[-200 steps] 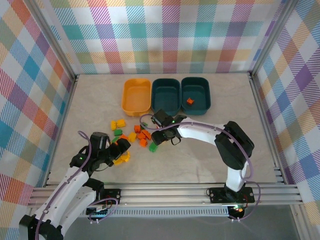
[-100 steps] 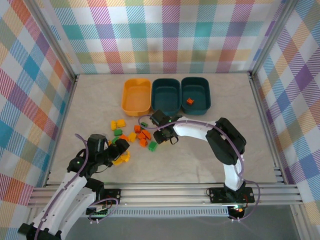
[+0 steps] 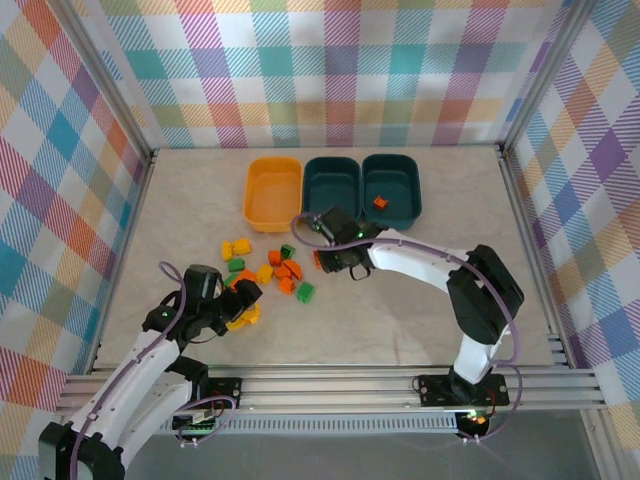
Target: Sort the legos into containers by color
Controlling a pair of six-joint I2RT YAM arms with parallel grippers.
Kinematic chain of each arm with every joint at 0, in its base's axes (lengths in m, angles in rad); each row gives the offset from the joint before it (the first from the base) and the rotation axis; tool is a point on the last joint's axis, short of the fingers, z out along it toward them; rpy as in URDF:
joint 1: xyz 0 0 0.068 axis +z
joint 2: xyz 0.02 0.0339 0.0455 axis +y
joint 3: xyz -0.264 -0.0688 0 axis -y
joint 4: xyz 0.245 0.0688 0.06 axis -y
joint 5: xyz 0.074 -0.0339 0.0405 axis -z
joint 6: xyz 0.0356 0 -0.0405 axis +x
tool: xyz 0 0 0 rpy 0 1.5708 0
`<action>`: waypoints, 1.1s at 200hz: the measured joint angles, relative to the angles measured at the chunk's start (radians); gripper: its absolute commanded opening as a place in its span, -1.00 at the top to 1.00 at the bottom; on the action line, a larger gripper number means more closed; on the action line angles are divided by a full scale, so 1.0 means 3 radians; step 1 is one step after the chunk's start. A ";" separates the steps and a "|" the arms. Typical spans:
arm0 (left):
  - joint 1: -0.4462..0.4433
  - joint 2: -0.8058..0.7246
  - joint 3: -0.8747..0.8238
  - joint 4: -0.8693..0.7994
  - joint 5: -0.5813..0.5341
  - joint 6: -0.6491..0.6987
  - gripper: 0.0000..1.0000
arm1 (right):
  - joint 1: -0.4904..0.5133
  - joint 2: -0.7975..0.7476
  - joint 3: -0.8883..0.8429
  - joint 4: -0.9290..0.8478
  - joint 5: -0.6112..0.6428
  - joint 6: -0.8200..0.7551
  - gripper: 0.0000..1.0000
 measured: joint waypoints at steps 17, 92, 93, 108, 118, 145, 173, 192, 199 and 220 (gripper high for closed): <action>-0.0015 0.0086 0.0013 0.0018 -0.0058 -0.0009 -0.74 | -0.0193 0.0113 0.0326 0.0041 0.0006 0.0013 0.33; -0.0511 0.0922 0.0687 0.0132 -0.0092 0.0281 -0.73 | -0.0779 0.1665 0.2172 -0.0045 -0.0041 0.0022 0.28; -0.0529 0.0947 0.0698 0.0134 -0.0089 0.0292 -0.73 | -0.0781 0.1692 0.2197 -0.0051 -0.0047 0.0022 0.28; -0.0697 0.1172 0.0818 0.0132 -0.0114 0.0392 -0.73 | -0.0791 0.1918 0.2455 -0.0170 -0.0079 0.0020 0.17; -0.0804 0.1320 0.0902 0.0130 -0.0153 0.0458 -0.73 | -0.0791 0.2028 0.2605 -0.0253 -0.0092 0.0020 0.05; -0.1094 0.1718 0.1200 0.0099 -0.0287 0.0656 -0.73 | -0.0791 0.2139 0.2860 -0.0431 -0.0135 -0.0004 -0.27; -0.1311 0.2102 0.1570 0.0083 -0.0440 0.0882 -0.71 | -0.0791 0.2003 0.2817 -0.0459 -0.0137 0.0009 -0.32; -0.1401 0.2314 0.1755 0.0078 -0.0524 0.1027 -0.70 | -0.0791 0.1645 0.2402 -0.0399 -0.0141 0.0024 -0.34; -0.1429 0.2383 0.1806 0.0078 -0.0554 0.1071 -0.69 | -0.0791 0.1457 0.2186 -0.0355 -0.0140 0.0042 -0.36; -0.1490 0.2547 0.1882 0.0070 -0.0642 0.1180 -0.68 | -0.0791 0.0783 0.1455 -0.0183 -0.0146 0.0137 -0.40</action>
